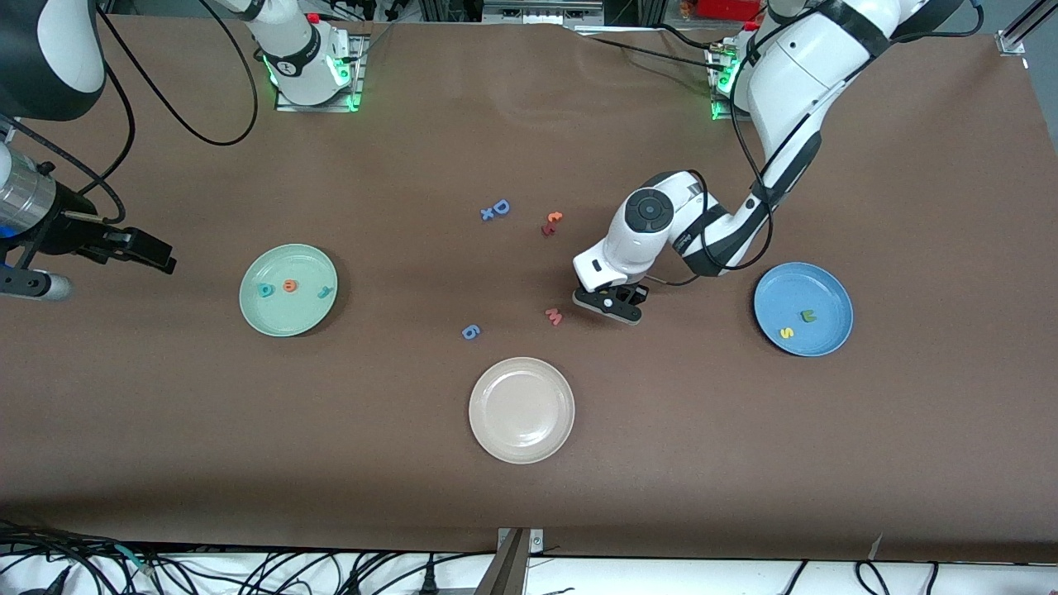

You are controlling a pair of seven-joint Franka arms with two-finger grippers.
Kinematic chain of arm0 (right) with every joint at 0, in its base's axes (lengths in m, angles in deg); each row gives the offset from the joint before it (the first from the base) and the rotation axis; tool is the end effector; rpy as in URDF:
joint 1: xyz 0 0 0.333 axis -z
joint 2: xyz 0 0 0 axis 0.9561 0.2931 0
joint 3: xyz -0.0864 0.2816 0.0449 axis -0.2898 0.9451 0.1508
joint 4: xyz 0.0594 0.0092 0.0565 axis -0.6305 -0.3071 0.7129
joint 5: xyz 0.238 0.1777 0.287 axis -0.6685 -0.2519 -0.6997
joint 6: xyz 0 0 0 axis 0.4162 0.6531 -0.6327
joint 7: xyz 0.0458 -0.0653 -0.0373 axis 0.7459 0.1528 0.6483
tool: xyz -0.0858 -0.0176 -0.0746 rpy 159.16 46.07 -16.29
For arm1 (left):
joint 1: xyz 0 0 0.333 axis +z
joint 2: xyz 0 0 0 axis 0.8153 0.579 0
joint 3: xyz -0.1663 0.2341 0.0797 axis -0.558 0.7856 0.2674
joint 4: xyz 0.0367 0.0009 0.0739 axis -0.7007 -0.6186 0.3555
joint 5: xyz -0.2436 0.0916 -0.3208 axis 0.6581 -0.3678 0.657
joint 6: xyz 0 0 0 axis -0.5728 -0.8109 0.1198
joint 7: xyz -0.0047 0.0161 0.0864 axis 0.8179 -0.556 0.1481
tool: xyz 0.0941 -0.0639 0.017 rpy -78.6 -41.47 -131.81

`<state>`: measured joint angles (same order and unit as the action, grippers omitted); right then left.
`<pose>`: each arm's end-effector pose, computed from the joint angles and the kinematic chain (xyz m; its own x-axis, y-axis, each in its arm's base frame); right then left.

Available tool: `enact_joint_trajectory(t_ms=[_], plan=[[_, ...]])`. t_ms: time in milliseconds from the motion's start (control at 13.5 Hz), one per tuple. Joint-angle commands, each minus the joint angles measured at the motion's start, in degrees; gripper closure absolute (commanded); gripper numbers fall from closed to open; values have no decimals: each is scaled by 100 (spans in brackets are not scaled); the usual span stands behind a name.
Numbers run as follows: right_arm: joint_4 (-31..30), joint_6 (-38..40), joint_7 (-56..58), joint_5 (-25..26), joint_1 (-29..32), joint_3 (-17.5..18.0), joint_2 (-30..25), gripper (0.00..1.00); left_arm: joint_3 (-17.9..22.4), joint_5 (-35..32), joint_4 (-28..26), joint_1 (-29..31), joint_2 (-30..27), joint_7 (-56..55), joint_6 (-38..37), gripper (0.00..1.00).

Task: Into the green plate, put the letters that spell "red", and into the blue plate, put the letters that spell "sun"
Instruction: 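Lower the open left gripper down around the yellow u, then close the left gripper on the yellow u and lift it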

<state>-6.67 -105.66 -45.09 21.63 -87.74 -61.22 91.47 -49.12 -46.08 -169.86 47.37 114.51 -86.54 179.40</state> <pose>0.6323 0.0121 0.5237 0.9898 -0.1425 0.0013 -0.1425 -0.9898 0.0056 0.5210 -0.3644 0.1342 0.9427 -0.3278 0.0631 -0.3313 -0.9417 0.0582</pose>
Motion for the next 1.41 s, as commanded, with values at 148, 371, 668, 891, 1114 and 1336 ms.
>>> enact_joint_trajectory(t_ms=[148, 371, 668, 891, 1114, 1336], plan=[[-134, -75, -54, 11, 2, 5, -92, 0, 31, -209, 170, -75, 138, -89, -65, 63], [-134, -66, -54, 11, 2, 5, -92, 0, 31, -209, 170, -66, 138, -81, -65, 66], [-142, -75, -54, 11, 2, 5, -92, 0, 75, -191, 179, -31, 138, -72, -65, 69], [-142, -75, -54, 11, 2, 5, -83, 0, 75, -121, 441, 39, 102, -72, -449, 69], [-142, -66, -54, 11, 2, 5, -92, 0, 58, -16, 943, 39, 120, -54, -1285, 69], [-134, -75, -54, 11, 2, 5, -92, 0, 66, 274, 1023, 197, 129, 270, -1313, 70]])
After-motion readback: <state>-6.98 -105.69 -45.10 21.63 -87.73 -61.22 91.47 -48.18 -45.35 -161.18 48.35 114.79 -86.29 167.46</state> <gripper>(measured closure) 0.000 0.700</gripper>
